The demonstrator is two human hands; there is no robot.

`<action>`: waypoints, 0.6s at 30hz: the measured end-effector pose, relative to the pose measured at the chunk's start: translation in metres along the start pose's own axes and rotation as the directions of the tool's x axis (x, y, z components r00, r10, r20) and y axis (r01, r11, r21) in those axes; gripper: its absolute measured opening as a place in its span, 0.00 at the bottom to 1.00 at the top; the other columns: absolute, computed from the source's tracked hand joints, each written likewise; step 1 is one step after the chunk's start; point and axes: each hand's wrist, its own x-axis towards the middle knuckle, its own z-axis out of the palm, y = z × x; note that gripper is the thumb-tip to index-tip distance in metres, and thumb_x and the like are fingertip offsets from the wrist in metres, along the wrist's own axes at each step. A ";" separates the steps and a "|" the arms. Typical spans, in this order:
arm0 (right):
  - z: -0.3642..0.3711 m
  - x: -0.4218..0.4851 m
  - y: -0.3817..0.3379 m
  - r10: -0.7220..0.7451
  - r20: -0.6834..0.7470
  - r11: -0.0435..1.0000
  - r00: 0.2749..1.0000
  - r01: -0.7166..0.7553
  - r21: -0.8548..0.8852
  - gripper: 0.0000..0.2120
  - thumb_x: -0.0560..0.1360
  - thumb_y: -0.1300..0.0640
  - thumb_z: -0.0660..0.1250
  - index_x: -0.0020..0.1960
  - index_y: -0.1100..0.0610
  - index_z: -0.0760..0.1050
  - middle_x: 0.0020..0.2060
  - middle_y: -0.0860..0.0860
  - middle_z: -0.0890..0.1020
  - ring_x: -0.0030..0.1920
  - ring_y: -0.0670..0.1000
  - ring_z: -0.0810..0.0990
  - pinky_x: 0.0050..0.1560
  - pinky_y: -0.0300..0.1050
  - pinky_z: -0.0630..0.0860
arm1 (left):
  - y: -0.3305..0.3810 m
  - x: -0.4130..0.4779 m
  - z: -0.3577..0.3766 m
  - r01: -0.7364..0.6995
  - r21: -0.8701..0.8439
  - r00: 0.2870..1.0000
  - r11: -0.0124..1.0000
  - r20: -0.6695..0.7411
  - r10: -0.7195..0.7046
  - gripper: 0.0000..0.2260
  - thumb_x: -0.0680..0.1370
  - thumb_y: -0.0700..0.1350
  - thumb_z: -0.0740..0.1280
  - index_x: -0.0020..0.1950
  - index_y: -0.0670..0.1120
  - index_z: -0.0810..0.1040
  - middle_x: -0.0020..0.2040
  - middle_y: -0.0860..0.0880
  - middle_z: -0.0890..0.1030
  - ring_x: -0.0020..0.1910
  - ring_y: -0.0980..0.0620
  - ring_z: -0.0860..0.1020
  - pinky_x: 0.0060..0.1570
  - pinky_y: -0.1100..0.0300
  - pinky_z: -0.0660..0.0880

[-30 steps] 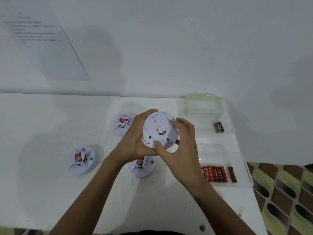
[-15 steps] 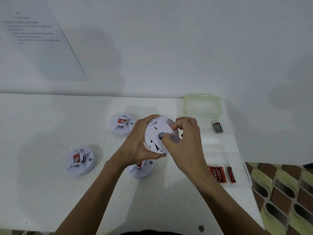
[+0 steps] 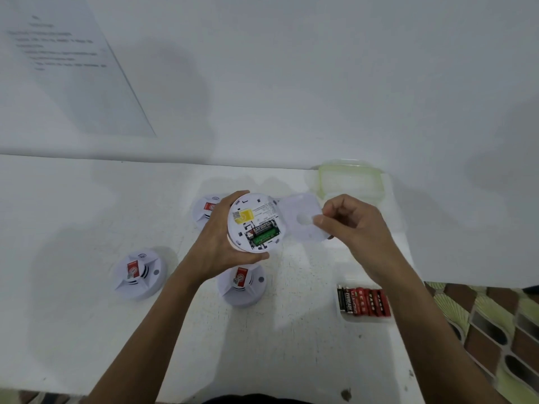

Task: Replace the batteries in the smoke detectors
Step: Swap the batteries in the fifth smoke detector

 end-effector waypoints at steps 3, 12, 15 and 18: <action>-0.004 0.008 0.016 0.000 0.017 0.947 1.000 0.006 -0.321 0.05 0.74 0.60 0.72 0.42 0.55 0.76 0.36 0.45 0.80 0.36 0.45 0.78 0.38 0.35 0.74 | -0.002 -0.001 -0.004 0.010 -0.016 1.000 1.000 -0.011 -0.011 0.44 0.57 0.61 0.77 0.68 0.62 0.58 0.63 0.69 0.66 0.64 0.63 0.69 0.63 0.65 0.69; 0.023 0.017 0.075 -0.030 0.392 0.411 0.919 0.369 -0.834 0.01 0.77 0.59 0.62 0.47 0.54 0.73 0.45 0.50 0.77 0.45 0.50 0.72 0.39 0.42 0.67 | 0.005 0.000 -0.009 0.011 0.008 1.000 1.000 -0.022 -0.010 0.42 0.57 0.61 0.76 0.66 0.66 0.58 0.61 0.75 0.64 0.62 0.67 0.68 0.62 0.63 0.69; 0.028 0.018 0.083 0.041 0.432 0.327 0.901 0.397 -0.858 0.02 0.78 0.58 0.63 0.49 0.56 0.74 0.47 0.52 0.77 0.47 0.52 0.73 0.38 0.41 0.65 | 0.004 0.000 -0.007 0.011 0.007 1.000 1.000 -0.018 -0.011 0.43 0.58 0.60 0.77 0.67 0.65 0.57 0.61 0.75 0.64 0.63 0.66 0.68 0.62 0.65 0.68; 0.031 0.018 0.086 0.079 0.430 0.312 0.900 0.387 -0.868 0.04 0.79 0.57 0.63 0.51 0.56 0.76 0.49 0.53 0.78 0.48 0.52 0.74 0.39 0.41 0.65 | 0.001 -0.002 -0.006 0.008 0.004 1.000 1.000 -0.010 -0.007 0.44 0.58 0.58 0.78 0.67 0.63 0.58 0.61 0.75 0.64 0.64 0.64 0.68 0.62 0.69 0.68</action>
